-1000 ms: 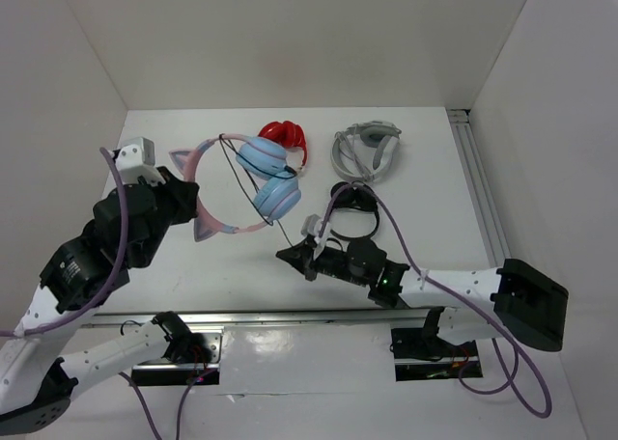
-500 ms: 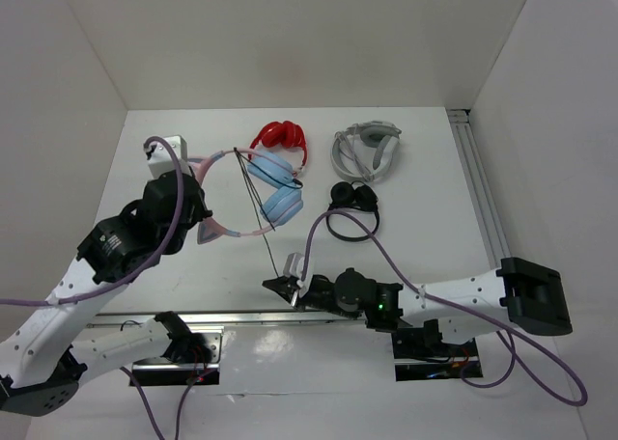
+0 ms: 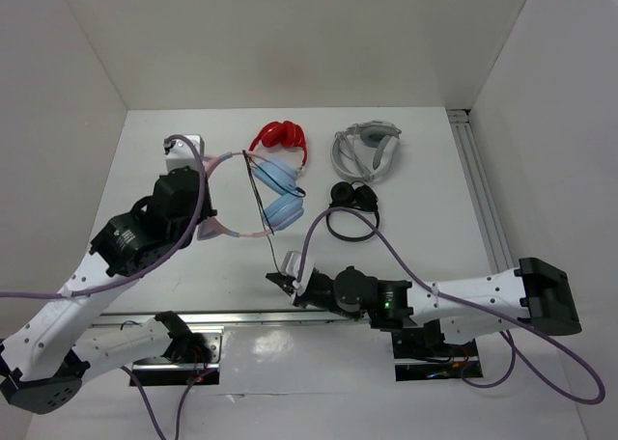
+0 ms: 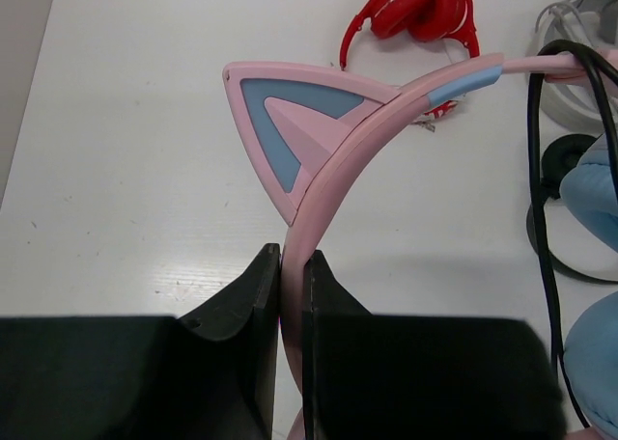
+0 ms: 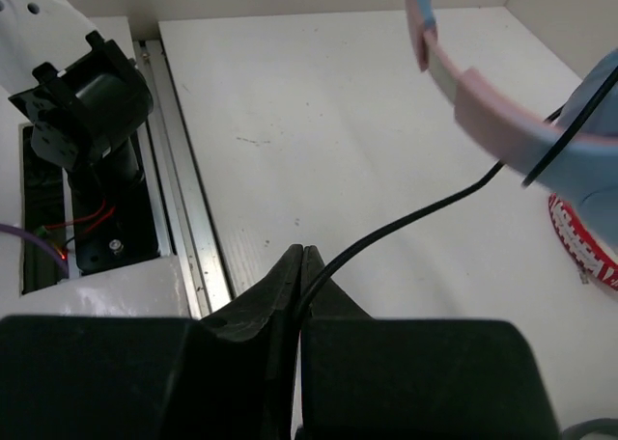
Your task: Wrap the headphones
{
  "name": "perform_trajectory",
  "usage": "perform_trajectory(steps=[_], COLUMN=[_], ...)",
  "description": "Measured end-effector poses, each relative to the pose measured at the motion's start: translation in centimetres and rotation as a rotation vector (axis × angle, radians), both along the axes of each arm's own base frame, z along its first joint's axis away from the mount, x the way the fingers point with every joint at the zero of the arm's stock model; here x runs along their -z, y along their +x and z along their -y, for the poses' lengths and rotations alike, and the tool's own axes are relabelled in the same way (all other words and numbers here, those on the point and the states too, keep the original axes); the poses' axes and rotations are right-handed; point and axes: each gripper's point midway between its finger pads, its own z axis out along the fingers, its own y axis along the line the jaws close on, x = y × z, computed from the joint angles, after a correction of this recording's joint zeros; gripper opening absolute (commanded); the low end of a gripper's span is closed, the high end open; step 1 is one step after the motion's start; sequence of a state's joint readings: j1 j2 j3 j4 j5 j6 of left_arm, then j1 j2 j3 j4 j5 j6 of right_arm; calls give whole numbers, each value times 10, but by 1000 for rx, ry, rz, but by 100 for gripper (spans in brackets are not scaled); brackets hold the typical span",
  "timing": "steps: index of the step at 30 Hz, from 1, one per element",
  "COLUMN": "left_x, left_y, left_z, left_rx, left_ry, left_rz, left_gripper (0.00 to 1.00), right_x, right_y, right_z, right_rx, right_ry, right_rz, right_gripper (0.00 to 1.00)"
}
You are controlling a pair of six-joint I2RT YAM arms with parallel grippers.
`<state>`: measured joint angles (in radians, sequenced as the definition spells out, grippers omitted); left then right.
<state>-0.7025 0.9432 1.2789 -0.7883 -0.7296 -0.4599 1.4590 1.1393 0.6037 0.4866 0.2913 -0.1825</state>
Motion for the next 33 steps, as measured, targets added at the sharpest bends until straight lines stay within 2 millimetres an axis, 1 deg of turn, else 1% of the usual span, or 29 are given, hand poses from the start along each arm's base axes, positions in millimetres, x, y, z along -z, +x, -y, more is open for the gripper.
perform_trajectory(steps=[3,6,8,10,12,16,17,23,24,27,29,32,33], left_x=[14,27,31,33,33,30,29,27,28,30,30,31,32], left_y=[1,1,1,1,1,-1,-1,-2,-2,-2,-2,-1,-1], left_z=[0,0,-2,-4,-6,-10,-11,-12,-12,-12,-11,-7,-4], left_rx=[6,8,1,-5,-7,-12,-13,-11,-12,-11,-5,27,42], left_ry=[32,57,67,66,61,60,57,51,52,55,58,65,64], left_rz=[-22,-50,-54,-51,-41,-26,-22,-13,-13,-16,-18,-23,-26], left_gripper=[0,0,0,0,0,0,0,0,0,0,0,0,0], right_x=[-6,-7,-11,-14,-13,-6,-7,-16,-15,-8,-4,-4,-8], right_y=[0,0,1,0,1,1,1,3,4,6,7,8,8], right_z=[-1,-1,-1,-1,0,4,4,6,7,13,17,23,23], right_rx=[6,9,11,11,13,13,13,28,32,48,58,70,71], right_ry=[-17,-66,-88,-102,-121,-177,-186,-205,-211,-250,-276,-317,-324], right_rz=[9,15,17,20,25,29,30,33,34,33,33,34,37], right_gripper=[6,10,10,10,10,12,15,16,17,17,15,1,0])
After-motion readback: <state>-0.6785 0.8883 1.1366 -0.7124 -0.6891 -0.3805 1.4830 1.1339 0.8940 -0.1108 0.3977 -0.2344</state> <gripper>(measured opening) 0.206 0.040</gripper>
